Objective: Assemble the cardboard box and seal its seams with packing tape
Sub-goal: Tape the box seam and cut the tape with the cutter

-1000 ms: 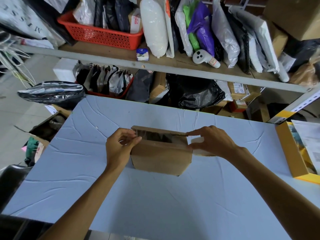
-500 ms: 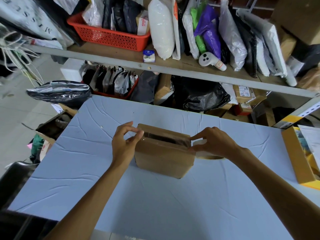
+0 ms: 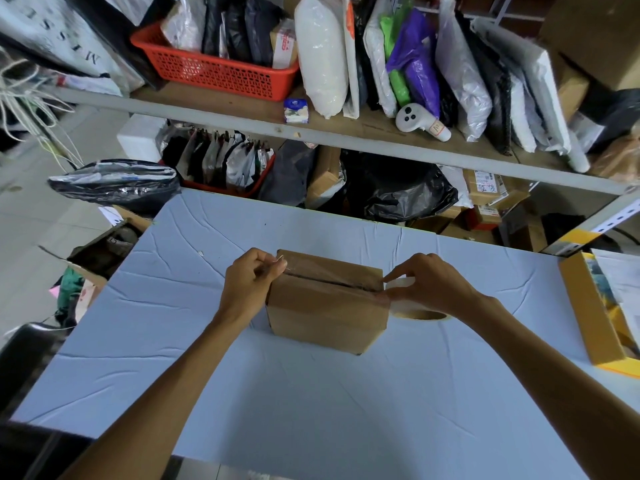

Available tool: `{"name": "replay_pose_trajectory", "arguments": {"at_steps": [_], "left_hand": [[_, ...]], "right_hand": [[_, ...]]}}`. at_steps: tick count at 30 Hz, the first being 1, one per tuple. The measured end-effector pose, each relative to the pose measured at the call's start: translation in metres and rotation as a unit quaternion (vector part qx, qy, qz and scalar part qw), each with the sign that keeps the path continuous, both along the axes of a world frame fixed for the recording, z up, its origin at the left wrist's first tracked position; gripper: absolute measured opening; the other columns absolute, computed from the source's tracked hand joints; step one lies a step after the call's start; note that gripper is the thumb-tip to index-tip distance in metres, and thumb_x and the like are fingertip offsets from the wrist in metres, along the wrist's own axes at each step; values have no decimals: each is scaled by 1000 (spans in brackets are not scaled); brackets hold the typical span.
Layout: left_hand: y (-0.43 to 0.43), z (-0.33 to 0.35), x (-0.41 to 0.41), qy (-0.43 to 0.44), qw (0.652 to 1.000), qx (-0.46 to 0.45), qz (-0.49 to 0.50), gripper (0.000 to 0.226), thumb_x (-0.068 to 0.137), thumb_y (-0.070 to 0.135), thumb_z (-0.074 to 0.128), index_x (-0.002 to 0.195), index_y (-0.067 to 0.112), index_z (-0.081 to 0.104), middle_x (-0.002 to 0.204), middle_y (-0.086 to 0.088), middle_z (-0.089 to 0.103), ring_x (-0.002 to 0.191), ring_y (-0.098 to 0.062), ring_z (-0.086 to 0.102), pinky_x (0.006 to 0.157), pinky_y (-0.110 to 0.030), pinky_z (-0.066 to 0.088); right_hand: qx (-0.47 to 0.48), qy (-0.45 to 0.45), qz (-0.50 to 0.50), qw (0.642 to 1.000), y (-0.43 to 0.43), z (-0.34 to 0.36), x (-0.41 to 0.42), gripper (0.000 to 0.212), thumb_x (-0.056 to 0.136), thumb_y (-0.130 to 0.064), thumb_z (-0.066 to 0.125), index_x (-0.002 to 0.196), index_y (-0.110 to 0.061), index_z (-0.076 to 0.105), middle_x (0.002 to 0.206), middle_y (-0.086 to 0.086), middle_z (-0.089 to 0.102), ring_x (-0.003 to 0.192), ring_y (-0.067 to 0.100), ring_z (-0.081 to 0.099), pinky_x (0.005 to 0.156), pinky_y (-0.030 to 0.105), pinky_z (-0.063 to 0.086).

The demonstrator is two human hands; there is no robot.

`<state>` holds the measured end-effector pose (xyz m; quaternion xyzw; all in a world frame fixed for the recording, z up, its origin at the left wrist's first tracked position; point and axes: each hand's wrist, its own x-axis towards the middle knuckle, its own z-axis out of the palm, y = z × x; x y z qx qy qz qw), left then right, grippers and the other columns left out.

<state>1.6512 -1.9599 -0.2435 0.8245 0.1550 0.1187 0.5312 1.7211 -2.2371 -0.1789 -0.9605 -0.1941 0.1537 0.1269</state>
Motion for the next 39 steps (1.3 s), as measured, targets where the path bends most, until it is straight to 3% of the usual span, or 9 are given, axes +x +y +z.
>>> {"name": "replay_pose_trajectory", "arguments": {"at_steps": [5, 11, 20, 25, 32, 36, 39], "left_hand": [[-1, -4, -1, -19, 1000, 6, 12, 14, 85, 18, 70, 84, 7, 63, 76, 9, 65, 70, 9, 61, 64, -4, 46], [-5, -4, -1, -36, 998, 28, 35, 14, 81, 17, 74, 83, 6, 65, 74, 9, 66, 71, -4, 63, 62, -5, 46], [-5, -3, 2, -32, 997, 25, 59, 13, 77, 17, 78, 78, 11, 66, 75, 9, 66, 71, -3, 64, 62, -5, 46], [2, -10, 0, 0, 997, -6, 74, 16, 73, 16, 81, 75, 9, 66, 78, 2, 66, 75, -7, 63, 64, -14, 44], [1, -10, -1, 28, 994, -25, 100, 17, 72, 20, 82, 78, 12, 67, 73, 8, 66, 72, -3, 61, 61, -11, 42], [3, -11, 5, 80, 986, -43, 138, 27, 71, 25, 83, 89, 12, 68, 76, 7, 64, 71, -9, 60, 69, -22, 47], [4, -11, 11, 115, 978, -79, 157, 26, 68, 20, 86, 86, 10, 70, 70, 9, 66, 72, -13, 63, 74, -28, 52]], "right_hand": [[12, -4, -52, 999, 1, -4, 1, 46, 71, -58, 73, 103, -25, 74, 118, -3, 66, 100, 15, 58, 64, 20, 39], [-10, -13, -68, 998, 6, -7, 6, 49, 70, -60, 73, 100, -22, 73, 118, -1, 64, 92, 14, 54, 67, 24, 41], [-20, 2, -94, 995, 10, -15, 13, 55, 67, -60, 76, 103, -19, 67, 112, 0, 62, 98, 20, 58, 67, 26, 38], [-26, 15, -92, 995, 13, -18, 12, 61, 64, -63, 76, 105, -19, 66, 110, 0, 62, 97, 19, 57, 61, 24, 35], [-24, 18, -99, 995, 16, -16, 15, 61, 64, -61, 77, 104, -16, 68, 109, 1, 65, 94, 19, 60, 63, 24, 40], [-22, 26, -95, 995, 17, -15, 16, 61, 65, -58, 77, 105, -13, 69, 111, 3, 66, 97, 21, 61, 65, 25, 41], [-19, 23, -98, 995, 17, -17, 17, 58, 65, -58, 78, 103, -15, 70, 111, 1, 64, 96, 20, 59, 67, 26, 41]]}}
